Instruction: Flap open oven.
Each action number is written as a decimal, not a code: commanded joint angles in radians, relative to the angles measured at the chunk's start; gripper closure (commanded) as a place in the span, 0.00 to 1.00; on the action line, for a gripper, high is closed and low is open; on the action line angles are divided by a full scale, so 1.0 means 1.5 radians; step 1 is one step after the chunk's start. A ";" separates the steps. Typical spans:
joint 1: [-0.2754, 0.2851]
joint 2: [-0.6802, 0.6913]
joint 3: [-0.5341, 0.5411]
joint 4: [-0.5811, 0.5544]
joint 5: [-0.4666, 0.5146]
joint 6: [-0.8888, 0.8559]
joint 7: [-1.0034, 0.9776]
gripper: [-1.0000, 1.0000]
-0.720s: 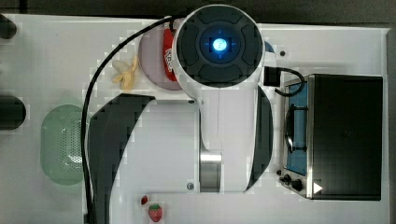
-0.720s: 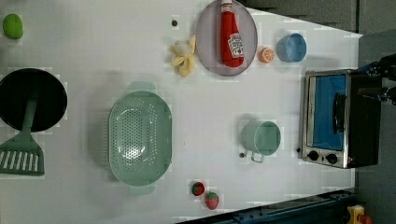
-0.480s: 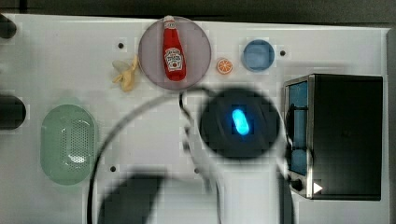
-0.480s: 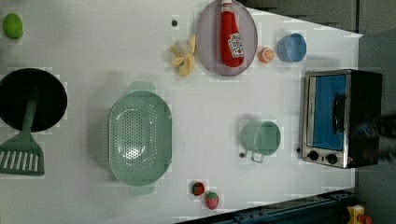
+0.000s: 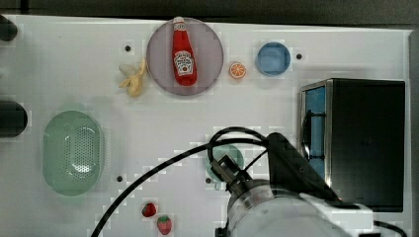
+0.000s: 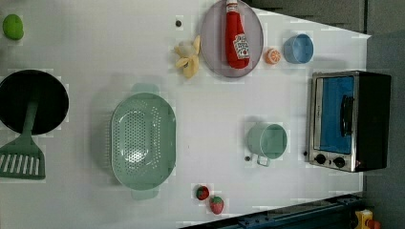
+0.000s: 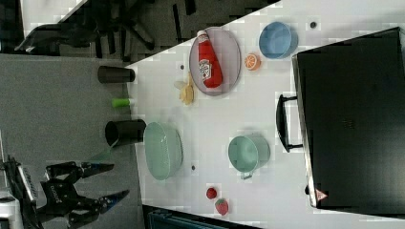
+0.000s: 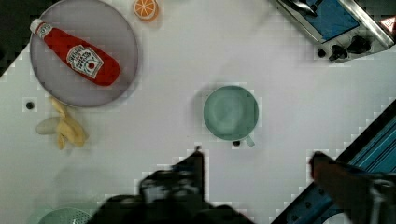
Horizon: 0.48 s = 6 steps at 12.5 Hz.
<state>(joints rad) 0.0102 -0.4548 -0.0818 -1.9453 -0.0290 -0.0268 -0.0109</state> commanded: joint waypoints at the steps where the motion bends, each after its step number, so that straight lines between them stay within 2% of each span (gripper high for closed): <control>1: -0.006 0.049 -0.001 -0.017 0.002 -0.010 -0.032 0.54; 3: -0.007 0.053 -0.015 -0.019 0.001 -0.008 -0.032 0.78; 4: -0.007 0.058 -0.025 -0.020 0.000 -0.006 -0.032 0.82; 6: -0.007 0.073 -0.049 -0.021 0.000 -0.003 -0.073 0.83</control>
<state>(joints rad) 0.0109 -0.3181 -0.1299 -1.9639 -0.0306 -0.0374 -0.0419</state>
